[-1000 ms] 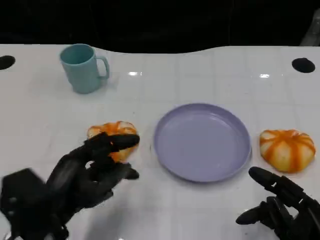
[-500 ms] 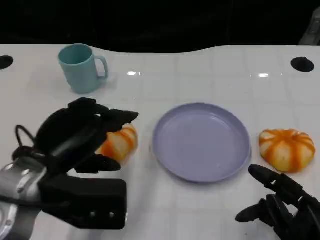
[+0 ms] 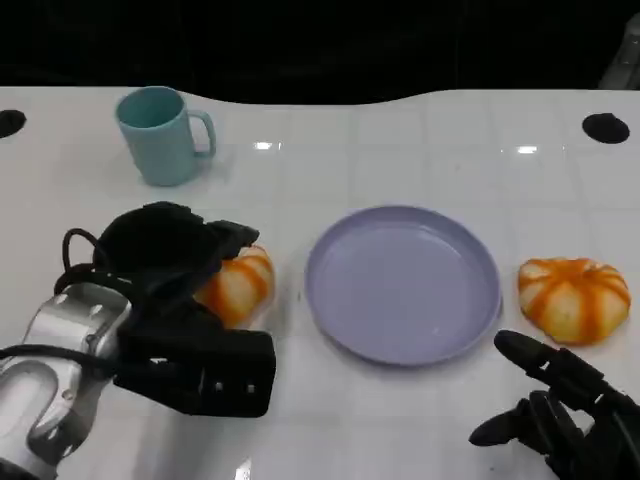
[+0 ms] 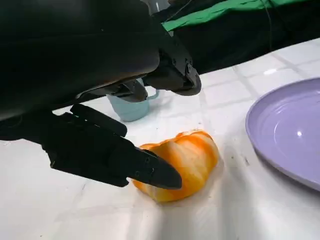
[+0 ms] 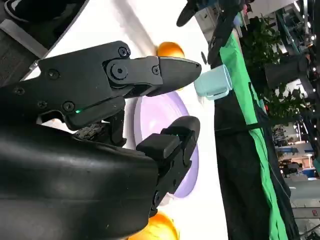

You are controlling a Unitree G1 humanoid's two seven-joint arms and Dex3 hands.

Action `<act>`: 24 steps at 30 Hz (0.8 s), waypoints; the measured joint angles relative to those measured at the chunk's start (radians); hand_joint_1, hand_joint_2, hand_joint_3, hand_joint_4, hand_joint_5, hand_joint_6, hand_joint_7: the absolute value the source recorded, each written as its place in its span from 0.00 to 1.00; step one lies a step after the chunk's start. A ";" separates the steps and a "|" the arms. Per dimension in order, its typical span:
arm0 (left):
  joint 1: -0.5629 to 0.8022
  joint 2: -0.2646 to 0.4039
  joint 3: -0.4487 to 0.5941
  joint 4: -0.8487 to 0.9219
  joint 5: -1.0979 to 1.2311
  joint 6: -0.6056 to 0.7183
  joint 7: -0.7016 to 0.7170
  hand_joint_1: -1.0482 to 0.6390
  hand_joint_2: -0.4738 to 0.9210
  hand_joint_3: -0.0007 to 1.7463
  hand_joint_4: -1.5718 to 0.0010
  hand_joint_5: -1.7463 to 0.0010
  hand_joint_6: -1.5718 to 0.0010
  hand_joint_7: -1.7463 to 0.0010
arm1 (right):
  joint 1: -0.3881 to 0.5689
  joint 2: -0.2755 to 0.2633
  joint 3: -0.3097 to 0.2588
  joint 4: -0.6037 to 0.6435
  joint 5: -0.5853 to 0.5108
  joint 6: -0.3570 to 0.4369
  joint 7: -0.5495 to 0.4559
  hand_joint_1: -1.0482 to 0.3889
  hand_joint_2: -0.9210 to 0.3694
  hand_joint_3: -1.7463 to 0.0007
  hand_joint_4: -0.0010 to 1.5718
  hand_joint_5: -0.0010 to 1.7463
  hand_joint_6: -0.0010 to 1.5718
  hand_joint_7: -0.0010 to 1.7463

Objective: Grasp the bread from the table and place it into the plate.

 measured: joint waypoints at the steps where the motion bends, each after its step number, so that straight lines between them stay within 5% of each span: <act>1: 0.000 0.000 -0.001 0.001 0.000 0.001 0.000 0.30 0.95 0.00 0.82 0.92 0.77 1.00 | 0.000 0.000 0.000 0.000 0.000 0.000 0.000 0.21 0.00 0.81 0.44 0.63 0.61 0.15; 6: -0.116 -0.074 -0.072 0.236 0.051 0.100 0.008 0.31 0.95 0.00 0.83 0.94 0.78 1.00 | 0.000 0.003 0.001 0.000 0.002 0.001 0.005 0.21 0.00 0.81 0.44 0.63 0.61 0.15; 13: -0.235 -0.169 -0.108 0.516 -0.019 0.074 0.059 0.30 0.93 0.00 0.86 0.97 0.79 1.00 | 0.004 0.003 0.000 0.001 -0.002 -0.003 0.007 0.20 0.00 0.80 0.44 0.63 0.61 0.15; 24: -0.290 -0.194 -0.137 0.652 -0.071 0.046 0.115 0.32 0.93 0.00 0.83 0.97 0.77 0.99 | 0.006 0.002 -0.001 0.001 -0.003 -0.006 0.007 0.20 0.00 0.80 0.44 0.64 0.61 0.15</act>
